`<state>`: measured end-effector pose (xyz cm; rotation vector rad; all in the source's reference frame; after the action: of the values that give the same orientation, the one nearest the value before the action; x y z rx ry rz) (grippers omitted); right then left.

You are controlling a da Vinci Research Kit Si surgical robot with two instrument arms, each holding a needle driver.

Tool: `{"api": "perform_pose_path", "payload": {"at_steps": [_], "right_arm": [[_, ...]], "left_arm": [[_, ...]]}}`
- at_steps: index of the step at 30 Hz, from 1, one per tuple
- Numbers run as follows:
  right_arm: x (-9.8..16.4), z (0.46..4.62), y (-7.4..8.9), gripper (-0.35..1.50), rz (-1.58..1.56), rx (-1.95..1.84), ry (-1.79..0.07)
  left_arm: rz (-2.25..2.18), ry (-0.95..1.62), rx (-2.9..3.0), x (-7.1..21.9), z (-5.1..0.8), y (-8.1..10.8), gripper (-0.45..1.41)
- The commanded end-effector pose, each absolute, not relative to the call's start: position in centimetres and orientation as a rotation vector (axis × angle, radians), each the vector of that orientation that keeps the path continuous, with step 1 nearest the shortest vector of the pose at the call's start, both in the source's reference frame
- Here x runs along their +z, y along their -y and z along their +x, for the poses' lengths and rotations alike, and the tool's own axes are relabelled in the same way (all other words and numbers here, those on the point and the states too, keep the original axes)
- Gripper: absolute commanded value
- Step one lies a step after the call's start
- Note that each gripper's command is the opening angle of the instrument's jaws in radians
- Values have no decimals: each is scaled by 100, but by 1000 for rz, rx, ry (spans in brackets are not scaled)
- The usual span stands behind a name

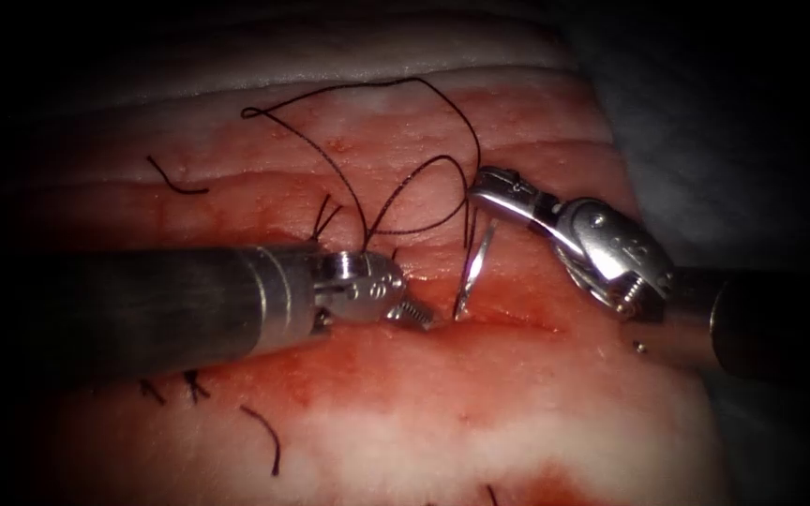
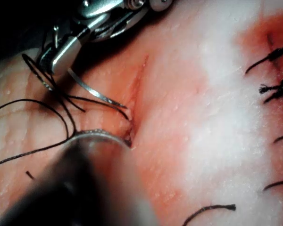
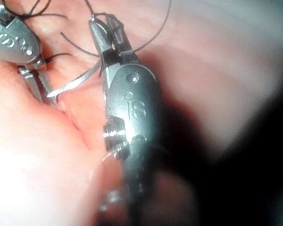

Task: Wound Closure
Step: Throw the needle through the bottom of the wound with the right needle driver.

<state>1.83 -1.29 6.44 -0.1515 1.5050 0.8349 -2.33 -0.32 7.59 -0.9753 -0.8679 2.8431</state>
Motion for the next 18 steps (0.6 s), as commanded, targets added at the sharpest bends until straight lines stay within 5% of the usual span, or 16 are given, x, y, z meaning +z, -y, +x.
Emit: {"api": "perform_pose_path", "payload": {"at_steps": [1, 9, 18], "right_arm": [[652, 190, 129, -35, -166, 823, -1504], [652, 194, 137, -35, -243, 723, -1471], [651, 203, 156, -35, -284, 625, -1435]], "left_arm": [[-983, 865, 2841, 764, -238, 31, -1], [-989, 858, 2840, 764, -238, 34, 4], [-998, 850, 2832, 754, -243, 36, 41]]}}
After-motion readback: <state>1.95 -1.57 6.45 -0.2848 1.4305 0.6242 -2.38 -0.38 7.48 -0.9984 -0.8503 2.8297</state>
